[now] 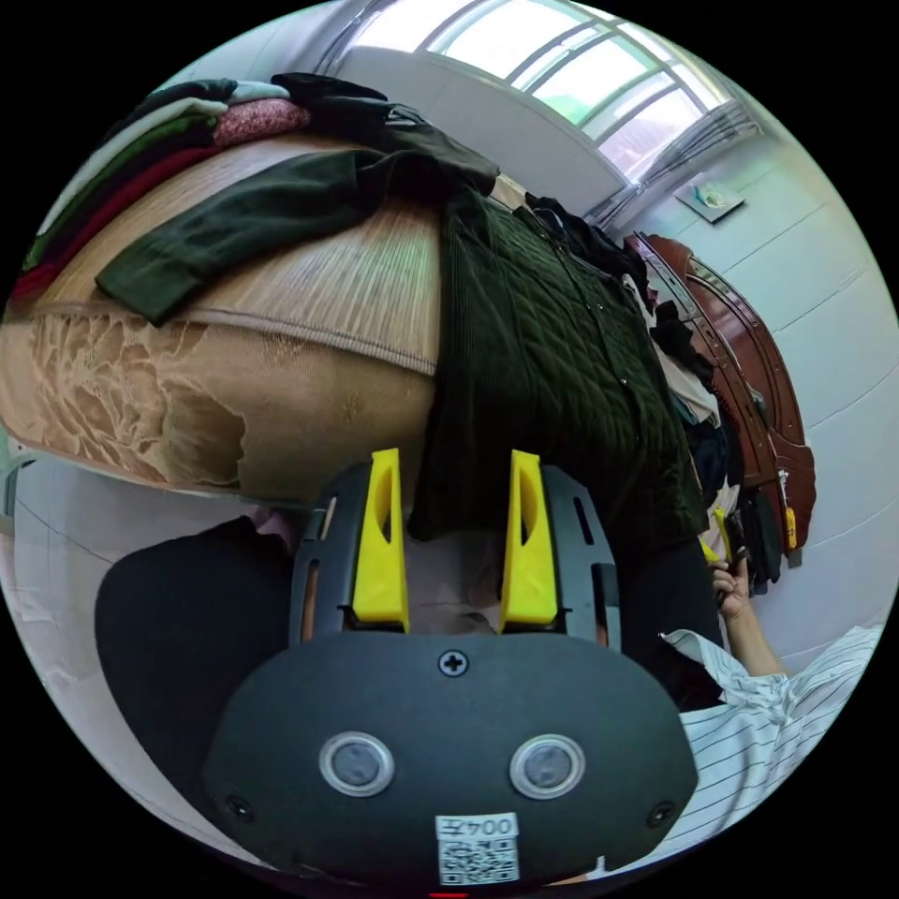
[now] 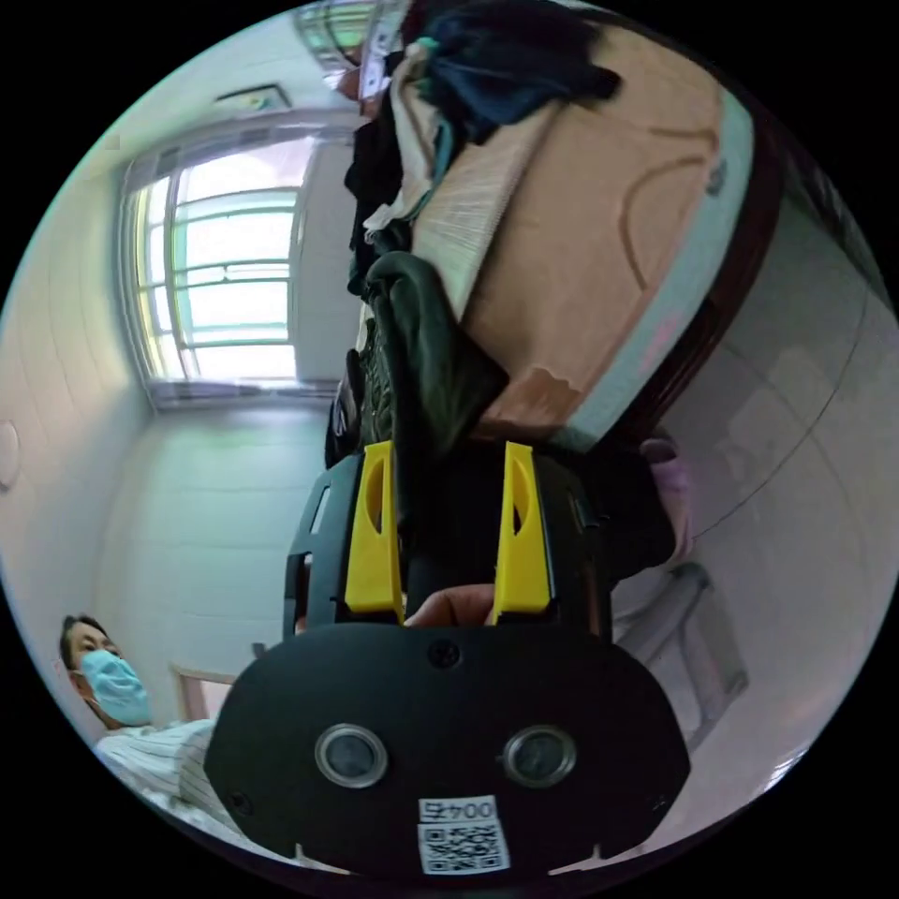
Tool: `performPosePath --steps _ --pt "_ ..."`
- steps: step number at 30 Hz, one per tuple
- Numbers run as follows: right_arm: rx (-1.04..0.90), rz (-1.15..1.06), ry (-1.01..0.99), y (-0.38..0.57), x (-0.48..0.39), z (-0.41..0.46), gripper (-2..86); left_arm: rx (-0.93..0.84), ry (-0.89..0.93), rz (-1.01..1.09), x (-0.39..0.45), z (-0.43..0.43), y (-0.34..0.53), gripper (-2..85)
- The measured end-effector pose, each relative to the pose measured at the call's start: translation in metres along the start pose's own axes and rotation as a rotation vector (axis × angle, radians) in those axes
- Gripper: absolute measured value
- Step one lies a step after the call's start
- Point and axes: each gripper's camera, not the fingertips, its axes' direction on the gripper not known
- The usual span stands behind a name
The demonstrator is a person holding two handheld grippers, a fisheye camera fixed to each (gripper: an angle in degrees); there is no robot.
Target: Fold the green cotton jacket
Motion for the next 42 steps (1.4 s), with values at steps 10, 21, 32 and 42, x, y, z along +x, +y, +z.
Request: performPosePath --steps 10,21,32,42 --pt "-0.156 -0.093 -0.180 -0.005 -0.016 0.012 17.9 -0.086 -0.033 0.022 0.029 0.030 -0.017 15.1" --pt "-0.280 -0.207 -0.140 0.006 -0.060 0.043 12.7 -0.078 -0.018 -0.011 0.048 0.019 -0.011 14.0" --pt "-0.286 -0.225 0.098 0.033 -0.087 0.065 4.6 -0.221 0.187 -0.098 0.039 -0.019 -0.031 4.3" --pt "-0.303 -0.303 0.118 0.044 -0.165 0.084 4.3 -0.233 0.533 -0.106 0.040 -0.098 -0.056 4.2"
